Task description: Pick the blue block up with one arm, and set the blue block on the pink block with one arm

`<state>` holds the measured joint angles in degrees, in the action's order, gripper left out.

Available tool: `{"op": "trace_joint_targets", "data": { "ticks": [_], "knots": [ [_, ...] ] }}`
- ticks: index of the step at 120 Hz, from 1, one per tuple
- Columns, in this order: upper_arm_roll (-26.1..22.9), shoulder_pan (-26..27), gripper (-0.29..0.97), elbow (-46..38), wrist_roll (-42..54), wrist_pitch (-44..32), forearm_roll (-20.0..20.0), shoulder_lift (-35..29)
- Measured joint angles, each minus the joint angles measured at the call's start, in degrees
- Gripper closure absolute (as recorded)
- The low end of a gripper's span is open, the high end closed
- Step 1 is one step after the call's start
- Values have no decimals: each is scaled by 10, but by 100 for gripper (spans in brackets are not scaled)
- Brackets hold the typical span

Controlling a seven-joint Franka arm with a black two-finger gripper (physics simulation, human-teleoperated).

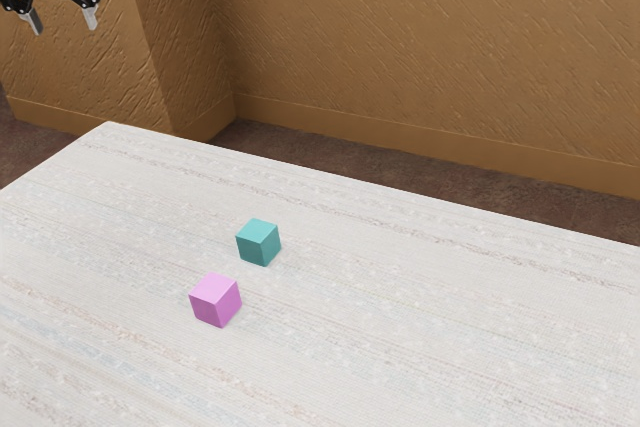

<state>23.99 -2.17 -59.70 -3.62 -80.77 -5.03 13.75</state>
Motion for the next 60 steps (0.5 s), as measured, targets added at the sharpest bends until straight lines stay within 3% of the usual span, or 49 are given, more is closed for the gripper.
{"op": "trace_joint_targets", "data": {
  "ticks": [41,51,60],
  "knots": [
    [-1,2,2,10,0,1,2,-19],
    [-5,50,2,71,-5,1,20,-103],
    [-7,100,2,85,-12,0,29,-128]
  ]
}}
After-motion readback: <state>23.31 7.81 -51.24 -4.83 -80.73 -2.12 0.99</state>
